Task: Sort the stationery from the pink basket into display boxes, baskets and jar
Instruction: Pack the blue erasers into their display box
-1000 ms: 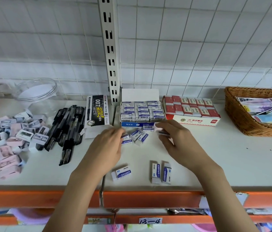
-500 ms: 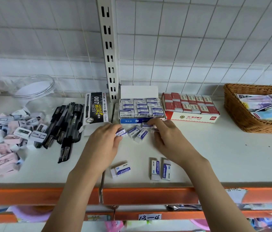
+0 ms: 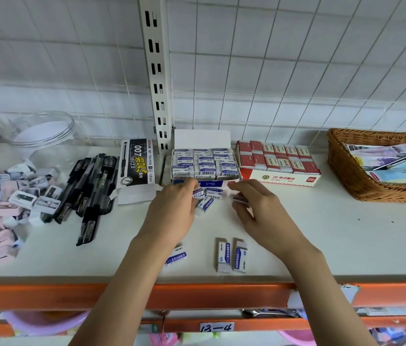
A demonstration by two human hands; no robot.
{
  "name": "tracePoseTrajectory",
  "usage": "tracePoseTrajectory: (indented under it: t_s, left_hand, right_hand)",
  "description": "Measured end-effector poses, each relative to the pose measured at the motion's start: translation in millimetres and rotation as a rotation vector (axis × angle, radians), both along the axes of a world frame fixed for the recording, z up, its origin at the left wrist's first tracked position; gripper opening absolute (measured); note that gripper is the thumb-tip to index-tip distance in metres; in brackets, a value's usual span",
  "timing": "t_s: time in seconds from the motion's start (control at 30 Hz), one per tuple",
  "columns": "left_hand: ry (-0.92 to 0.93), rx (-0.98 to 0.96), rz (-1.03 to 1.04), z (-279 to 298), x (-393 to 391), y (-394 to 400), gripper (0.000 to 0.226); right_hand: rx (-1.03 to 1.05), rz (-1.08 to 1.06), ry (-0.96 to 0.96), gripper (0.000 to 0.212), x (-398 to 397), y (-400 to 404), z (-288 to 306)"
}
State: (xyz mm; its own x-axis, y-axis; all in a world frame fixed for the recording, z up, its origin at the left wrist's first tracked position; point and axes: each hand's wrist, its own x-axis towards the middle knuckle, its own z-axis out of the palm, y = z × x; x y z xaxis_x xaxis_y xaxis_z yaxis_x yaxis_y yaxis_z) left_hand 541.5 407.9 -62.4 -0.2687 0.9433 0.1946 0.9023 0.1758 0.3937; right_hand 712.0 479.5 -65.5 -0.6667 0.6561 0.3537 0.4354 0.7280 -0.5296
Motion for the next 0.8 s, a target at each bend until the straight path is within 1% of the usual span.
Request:
tracePoseTrajectory:
  t_s: [0.13, 0.27, 0.37, 0.43, 0.63, 0.7, 0.8]
  left_hand:
    - [0.02, -0.035, 0.004, -0.5, -0.4, -0.6, 0.032]
    - [0.058, -0.056, 0.047, 1.5, -8.6, -7.9, 0.025]
    - [0.067, -0.062, 0.072, 3.3, -16.0, -15.6, 0.028]
    - [0.067, -0.073, 0.052, 4.2, -17.3, -18.0, 0.031]
    - [0.08, -0.091, -0.023, 8.8, -22.0, -25.0, 0.029]
    - [0.056, -0.104, -0.026, 9.4, -26.8, -26.9, 0.03]
    - [0.063, -0.059, -0.013, 9.4, -30.7, -26.3, 0.029]
  right_hand:
    - [0.039, 0.07, -0.012, 0.032, -21.9, 4.8, 1.1]
    - [0.082, 0.107, -0.059, 0.027, -36.9, 9.6, 2.3]
    - [0.065, 0.057, -0.064, 0.021, -39.9, 10.8, -0.1]
    - [0.056, 0.03, -0.062, 0.017, -39.6, 8.1, -1.2]
    - [0.057, 0.0, -0.149, 0.018, -35.8, 4.7, 4.4]
    - [0.025, 0.012, -0.196, 0.022, -30.3, 3.7, 5.3]
    - [-0.071, -0.014, -0.202, 0.038, -22.7, -0.9, 7.8]
